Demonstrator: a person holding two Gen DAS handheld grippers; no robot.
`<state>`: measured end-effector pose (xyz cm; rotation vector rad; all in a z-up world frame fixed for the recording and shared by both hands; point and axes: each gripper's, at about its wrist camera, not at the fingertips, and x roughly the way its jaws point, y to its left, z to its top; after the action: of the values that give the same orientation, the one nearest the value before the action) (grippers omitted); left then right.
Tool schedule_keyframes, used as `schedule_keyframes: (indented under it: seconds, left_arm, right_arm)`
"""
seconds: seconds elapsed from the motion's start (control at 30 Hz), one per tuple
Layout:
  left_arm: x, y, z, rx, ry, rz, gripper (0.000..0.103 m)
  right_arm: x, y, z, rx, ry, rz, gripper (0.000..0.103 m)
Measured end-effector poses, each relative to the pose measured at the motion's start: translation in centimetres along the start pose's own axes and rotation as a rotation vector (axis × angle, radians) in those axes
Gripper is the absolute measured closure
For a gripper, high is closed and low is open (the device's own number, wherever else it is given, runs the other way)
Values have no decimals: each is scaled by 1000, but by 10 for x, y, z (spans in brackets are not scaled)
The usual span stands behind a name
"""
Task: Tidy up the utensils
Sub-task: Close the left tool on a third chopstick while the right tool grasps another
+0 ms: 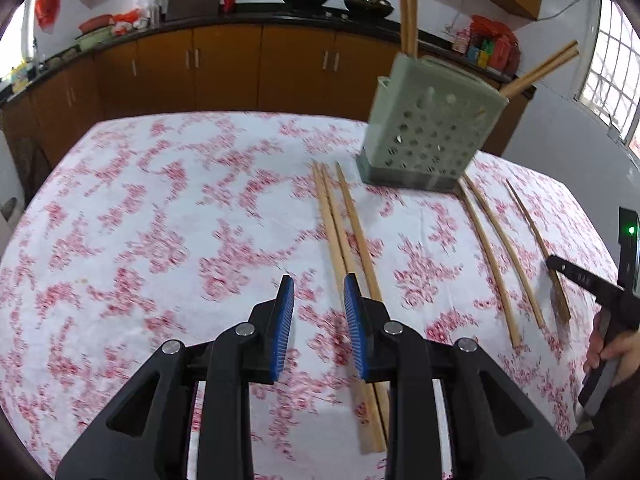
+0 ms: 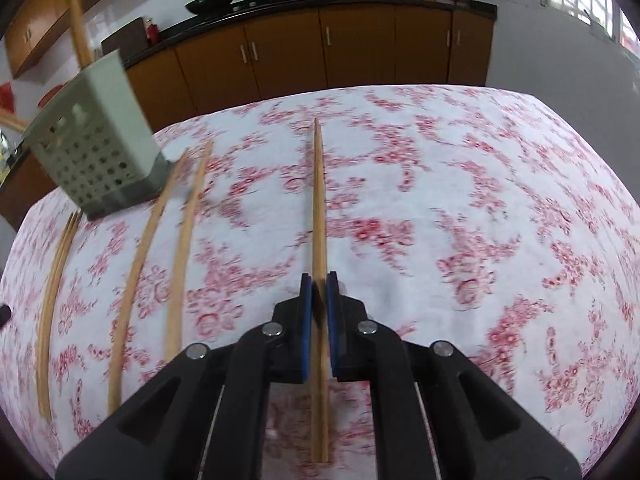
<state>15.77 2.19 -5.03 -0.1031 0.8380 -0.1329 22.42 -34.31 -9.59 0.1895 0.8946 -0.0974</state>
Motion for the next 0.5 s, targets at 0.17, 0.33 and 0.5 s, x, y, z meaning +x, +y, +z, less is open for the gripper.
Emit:
schedule_keyframes:
  seconds: [0.17, 0.33, 0.5]
  left_arm:
    - [13, -9, -7, 12, 41, -13, 76]
    - [24, -15, -11, 37, 67, 14, 76]
    - [29, -16, -12, 55, 72, 48, 77]
  right_arm:
    - [0, 3, -2, -34, -16, -22, 95]
    - [1, 2, -2, -29, -16, -11, 94]
    - [-1, 2, -2, -33, -18, -12, 94]
